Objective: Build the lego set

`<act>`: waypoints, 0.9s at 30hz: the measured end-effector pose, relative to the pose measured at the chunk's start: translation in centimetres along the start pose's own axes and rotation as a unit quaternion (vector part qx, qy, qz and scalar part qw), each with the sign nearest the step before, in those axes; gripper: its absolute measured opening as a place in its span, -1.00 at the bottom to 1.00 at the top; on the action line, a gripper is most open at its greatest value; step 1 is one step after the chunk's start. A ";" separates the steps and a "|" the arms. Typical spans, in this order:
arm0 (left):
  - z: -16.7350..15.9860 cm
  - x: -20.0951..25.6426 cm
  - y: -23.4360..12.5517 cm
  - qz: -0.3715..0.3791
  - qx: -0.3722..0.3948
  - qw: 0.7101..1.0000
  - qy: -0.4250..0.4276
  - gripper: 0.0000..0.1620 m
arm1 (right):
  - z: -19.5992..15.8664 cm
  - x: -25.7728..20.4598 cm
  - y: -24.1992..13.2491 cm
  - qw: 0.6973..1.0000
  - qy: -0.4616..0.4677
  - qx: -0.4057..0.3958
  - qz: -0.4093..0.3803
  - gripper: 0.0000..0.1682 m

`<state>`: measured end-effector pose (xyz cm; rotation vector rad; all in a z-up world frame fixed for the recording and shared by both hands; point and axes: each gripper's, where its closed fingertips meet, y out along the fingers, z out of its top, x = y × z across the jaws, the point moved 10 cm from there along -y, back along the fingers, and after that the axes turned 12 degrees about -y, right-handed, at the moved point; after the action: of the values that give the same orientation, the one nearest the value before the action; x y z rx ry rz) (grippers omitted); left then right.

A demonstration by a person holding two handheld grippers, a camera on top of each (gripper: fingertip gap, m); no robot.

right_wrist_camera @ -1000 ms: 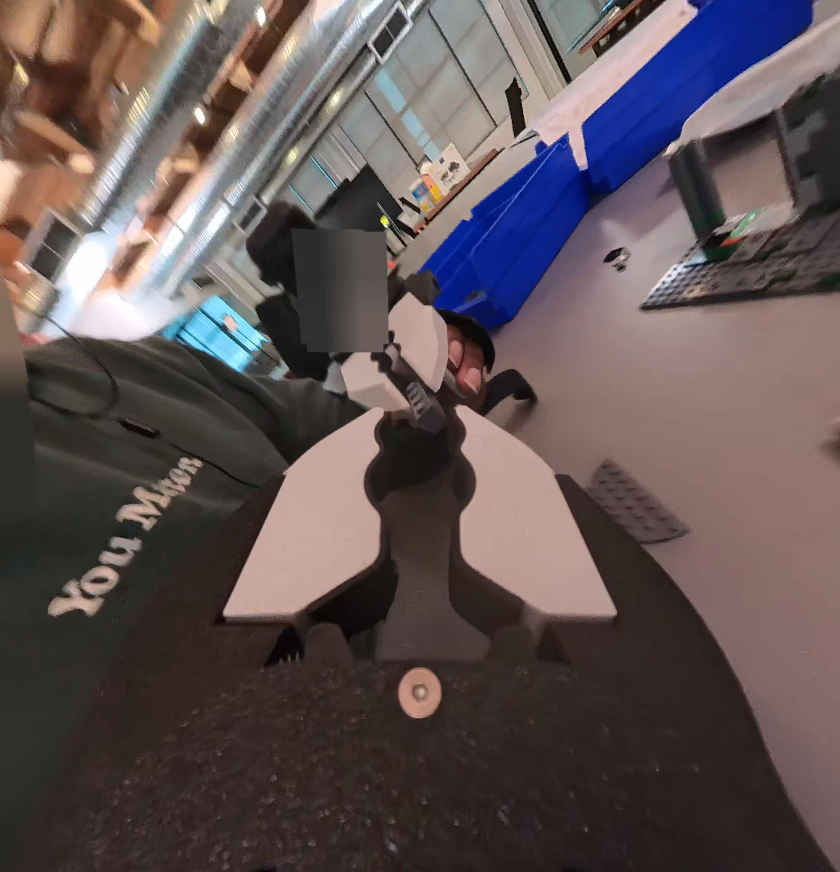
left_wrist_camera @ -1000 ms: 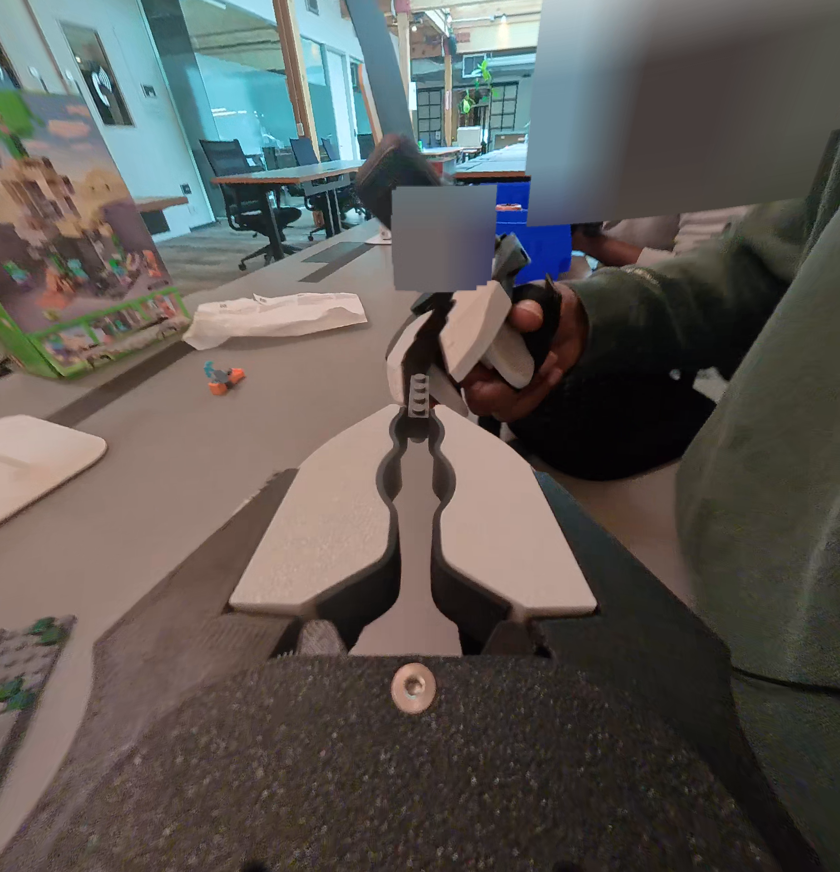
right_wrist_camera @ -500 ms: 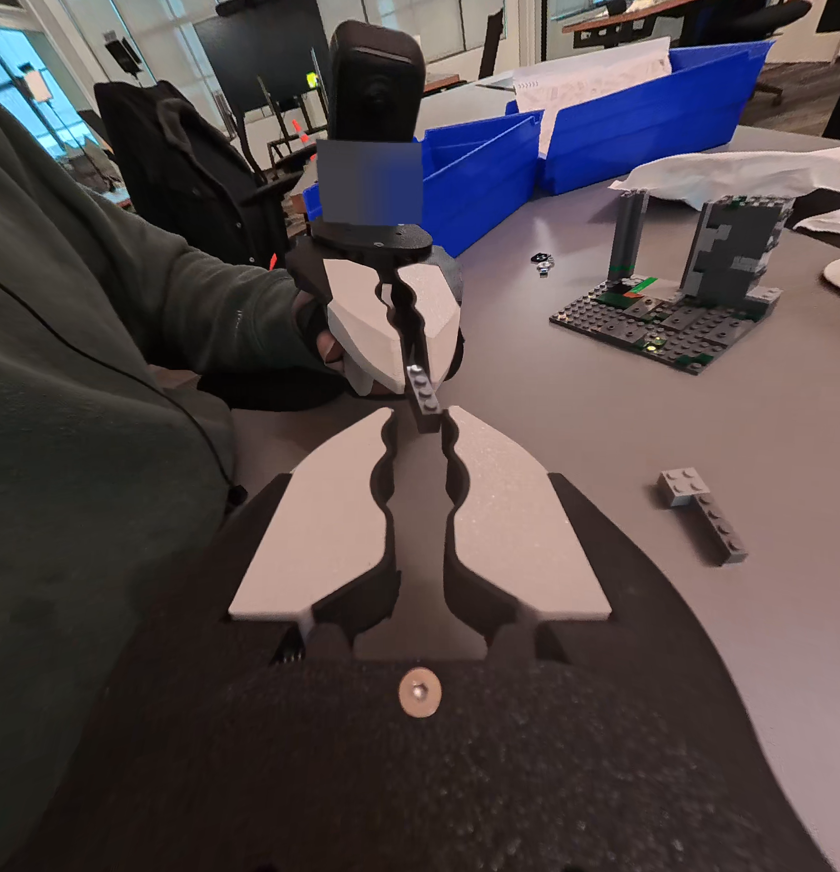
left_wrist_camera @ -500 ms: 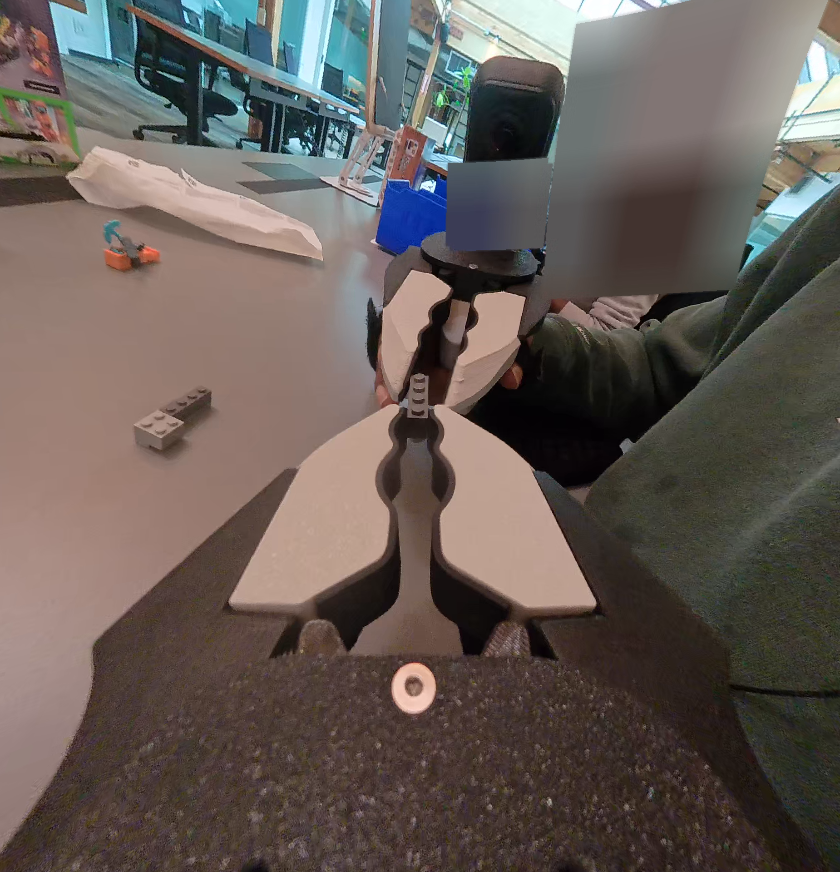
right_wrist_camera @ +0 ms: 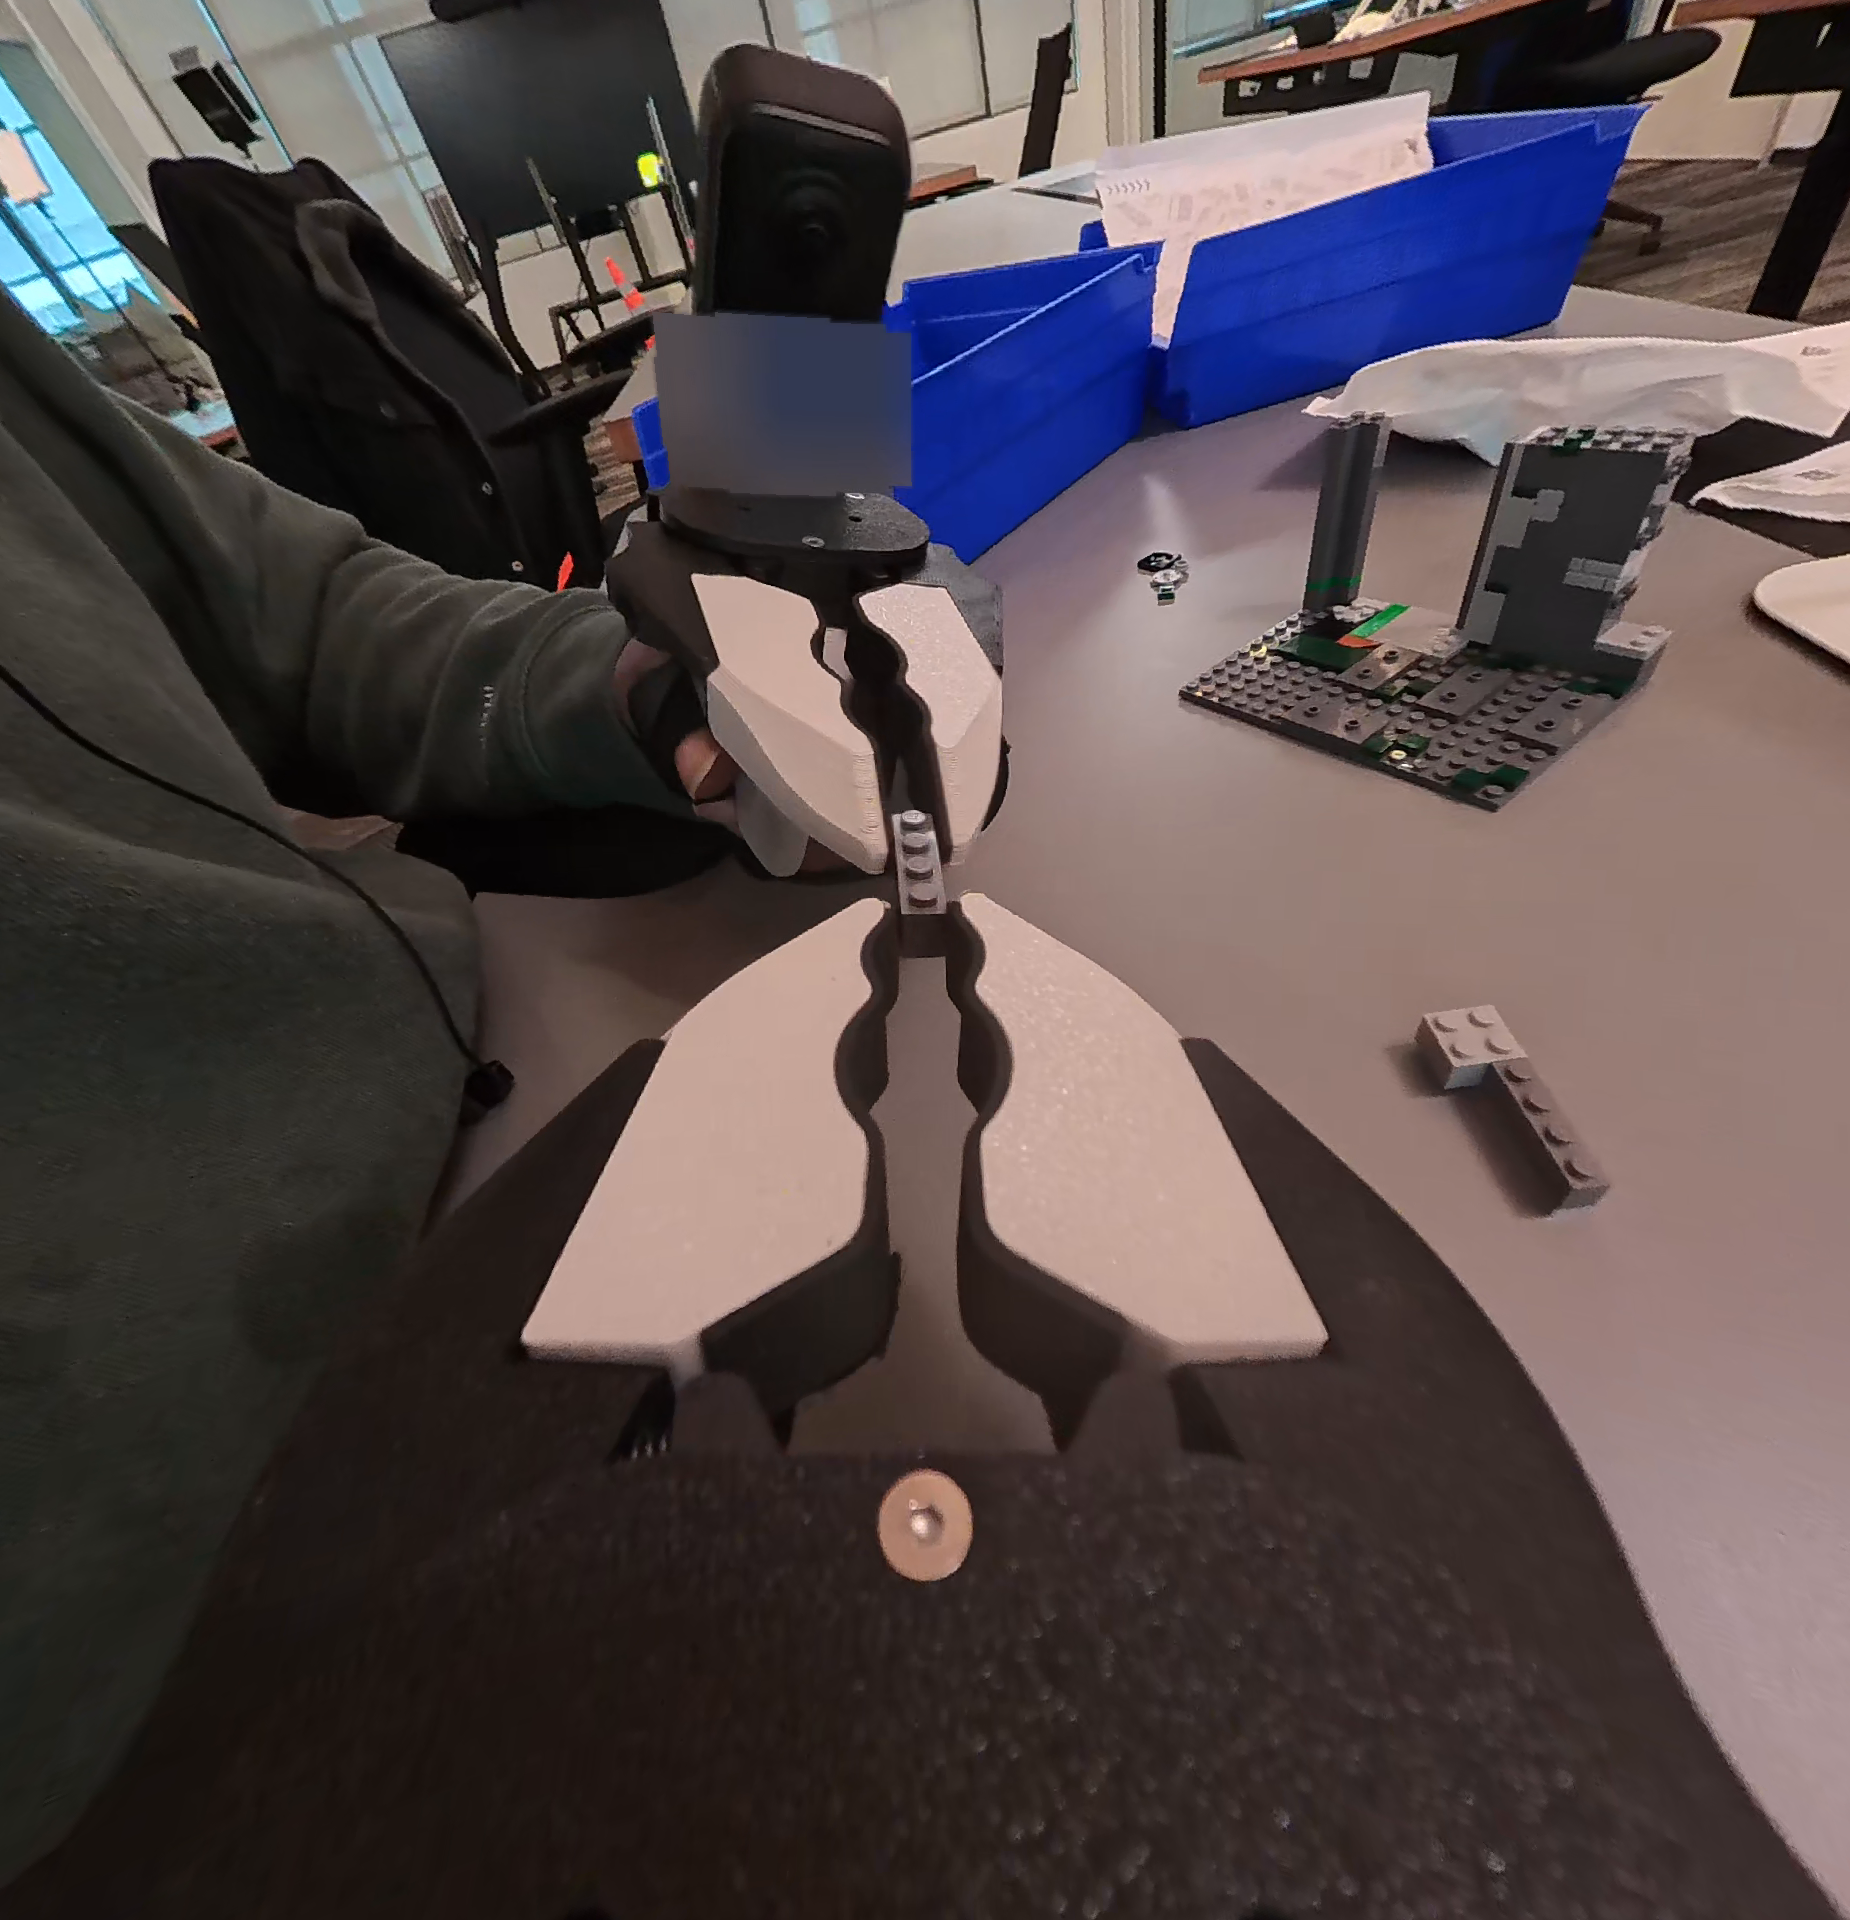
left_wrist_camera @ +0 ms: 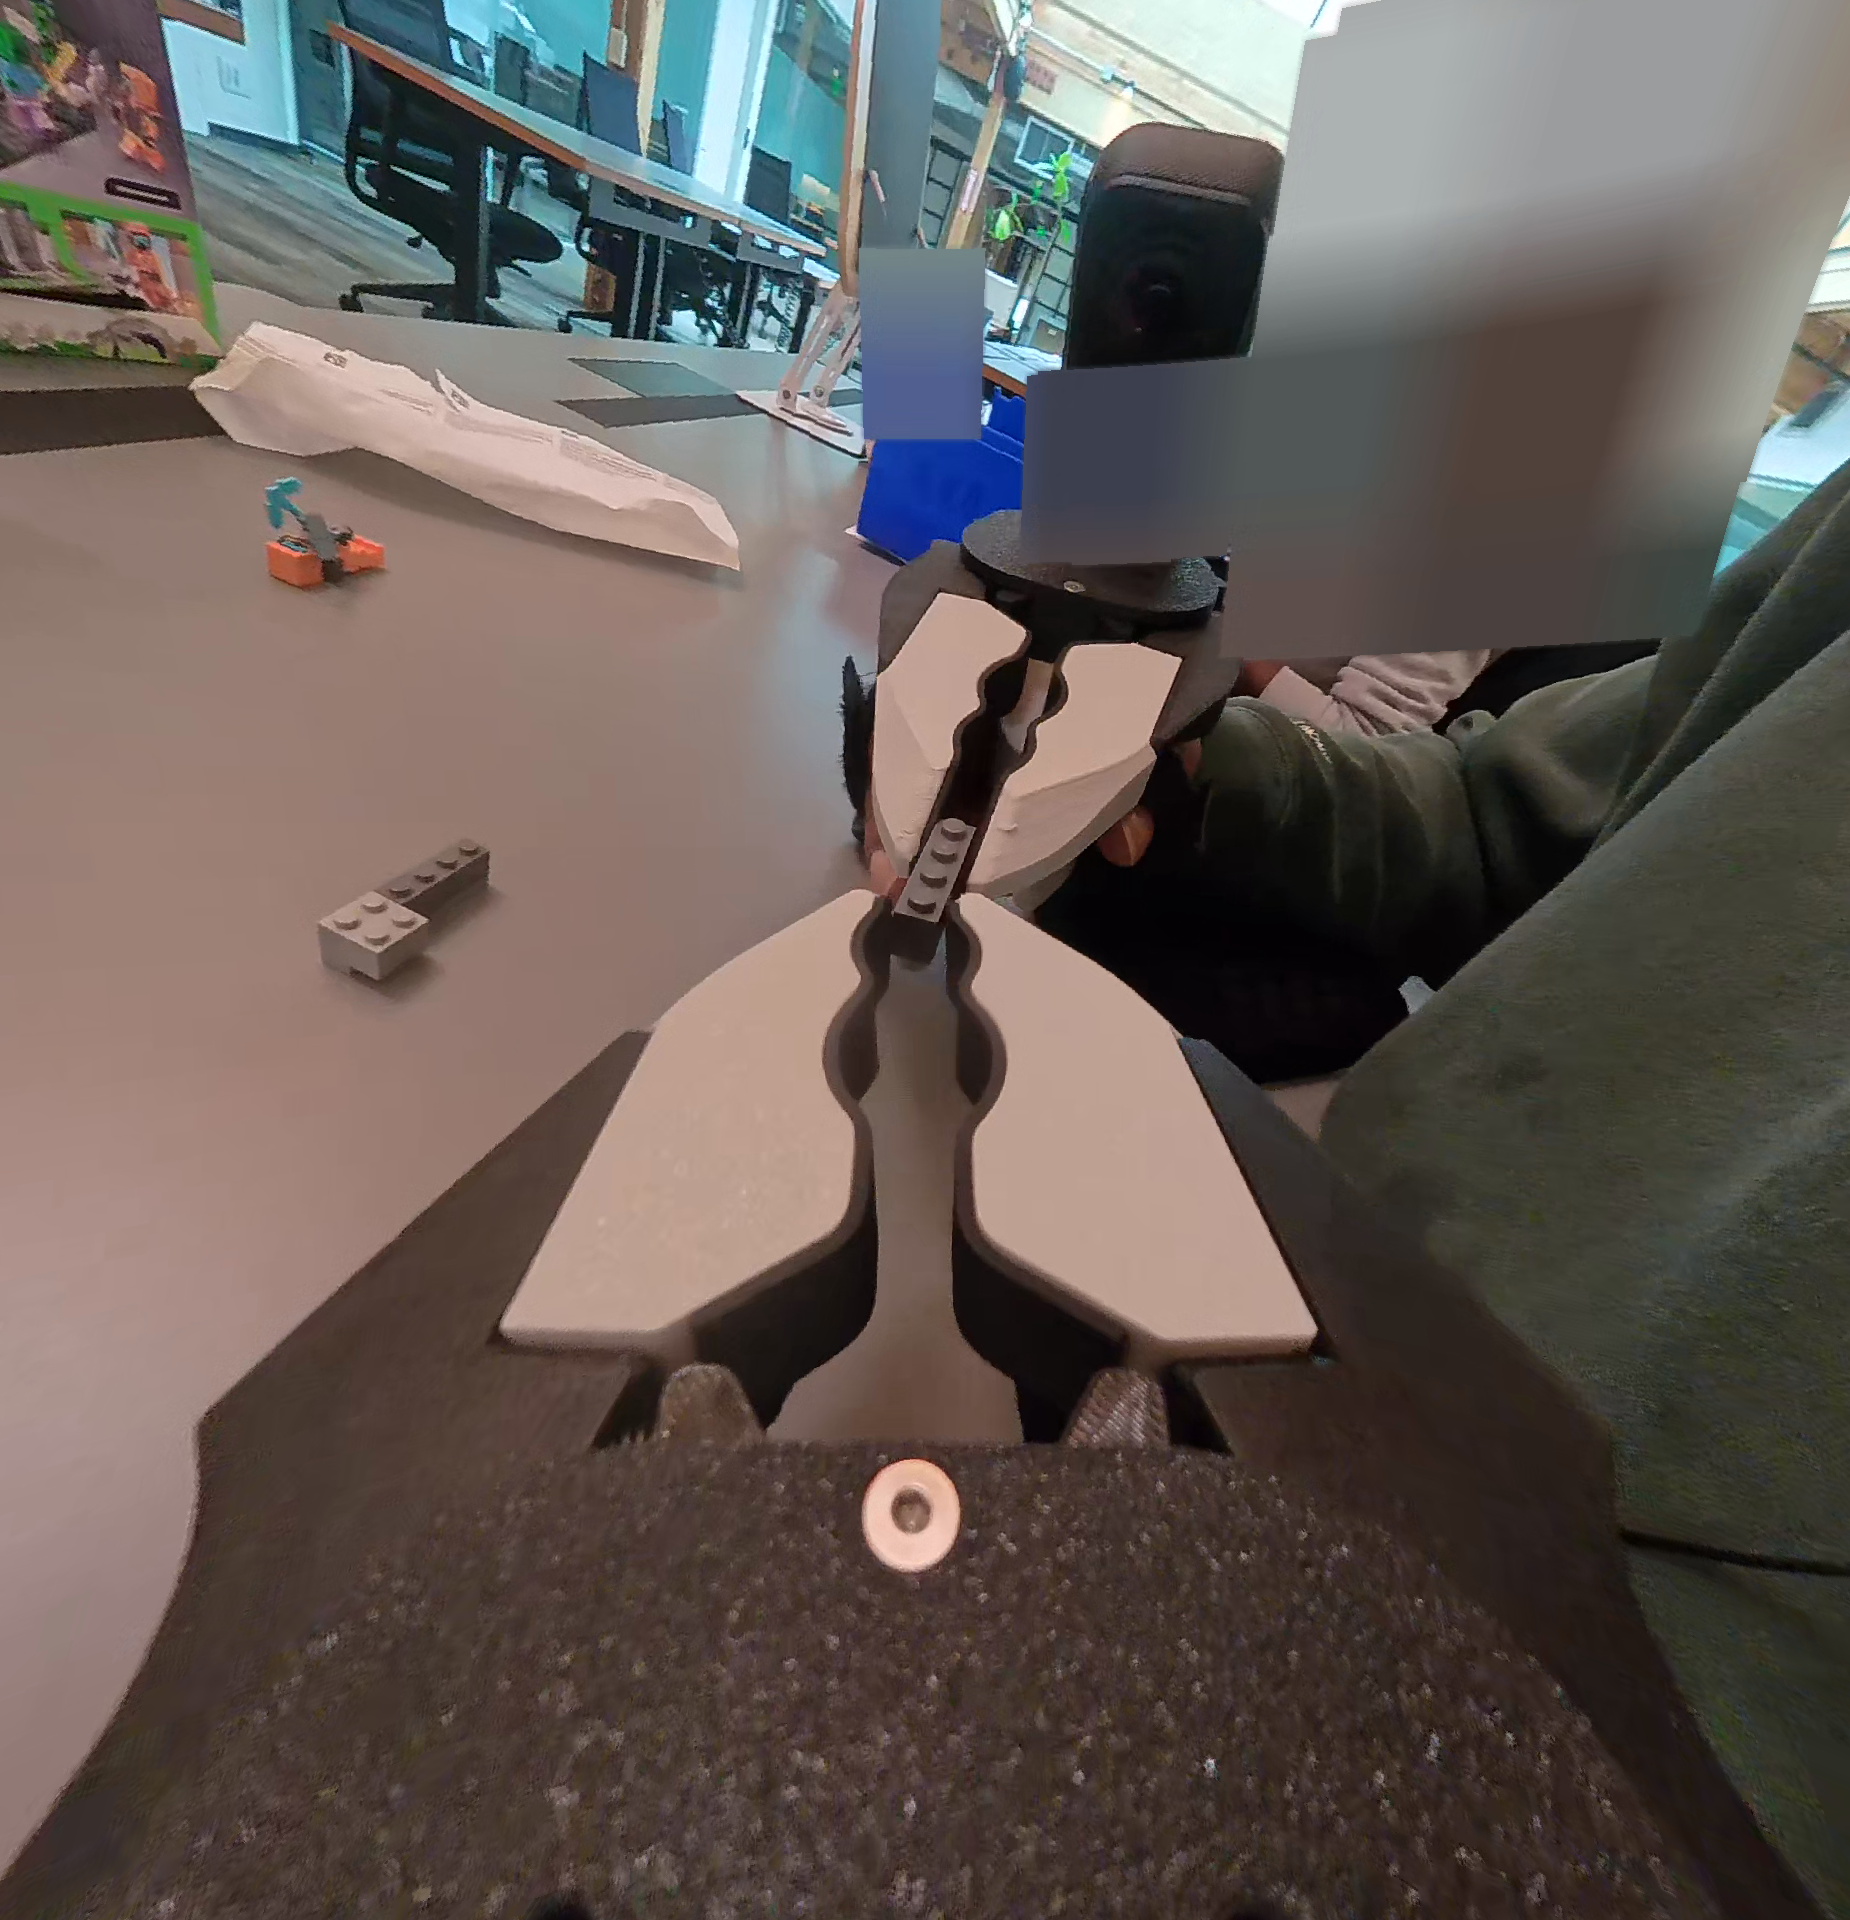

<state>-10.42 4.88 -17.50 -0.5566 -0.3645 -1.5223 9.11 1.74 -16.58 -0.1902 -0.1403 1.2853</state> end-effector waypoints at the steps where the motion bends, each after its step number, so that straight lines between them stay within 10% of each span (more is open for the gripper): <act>1: 0.0 0.0 0.0 0.006 0.002 1.000 0.003 -0.88 | 0.0 0.0 0.0 1.000 0.000 0.001 -0.004 -0.91; 27: 0.0 0.1 -0.6 0.015 -0.015 0.994 0.103 -0.71 | -0.6 -0.1 0.0 1.000 -0.005 0.018 0.003 -0.91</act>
<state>-11.03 4.79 -17.36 -0.4221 -0.1728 -1.5424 9.24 1.61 -17.16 -0.1533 -0.1255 1.2941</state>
